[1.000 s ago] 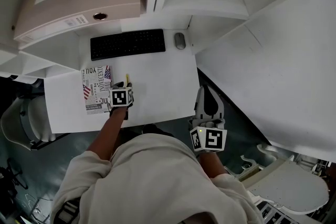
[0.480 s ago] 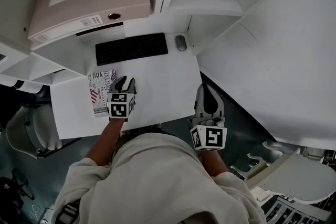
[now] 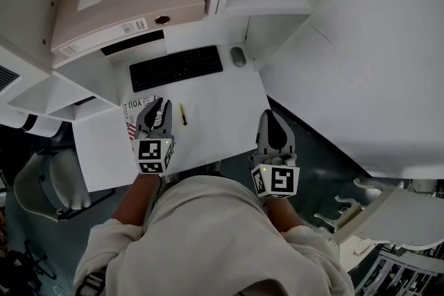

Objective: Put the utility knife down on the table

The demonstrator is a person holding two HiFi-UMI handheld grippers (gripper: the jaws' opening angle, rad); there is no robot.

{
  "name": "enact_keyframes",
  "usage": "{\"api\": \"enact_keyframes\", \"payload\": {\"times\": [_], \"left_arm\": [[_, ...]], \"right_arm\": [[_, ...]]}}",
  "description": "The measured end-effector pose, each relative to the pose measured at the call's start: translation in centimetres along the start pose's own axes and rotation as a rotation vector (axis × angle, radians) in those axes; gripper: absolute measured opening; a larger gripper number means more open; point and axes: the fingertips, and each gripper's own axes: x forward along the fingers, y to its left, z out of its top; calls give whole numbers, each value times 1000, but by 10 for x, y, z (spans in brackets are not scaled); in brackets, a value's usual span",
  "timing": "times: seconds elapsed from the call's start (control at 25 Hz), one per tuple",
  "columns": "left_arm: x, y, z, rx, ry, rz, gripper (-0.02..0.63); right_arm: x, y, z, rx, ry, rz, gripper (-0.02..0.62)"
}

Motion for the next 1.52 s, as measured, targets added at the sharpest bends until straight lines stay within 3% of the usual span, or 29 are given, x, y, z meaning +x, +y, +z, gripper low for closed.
{"api": "enact_keyframes", "payload": {"times": [0.8, 1.52], "left_arm": [[-68, 24, 80, 83, -261, -21, 0], [-72, 31, 91, 88, -278, -41, 0]], "right_arm": [[-26, 25, 10, 1, -32, -101, 3], [-23, 31, 15, 5, -48, -129, 3]]}}
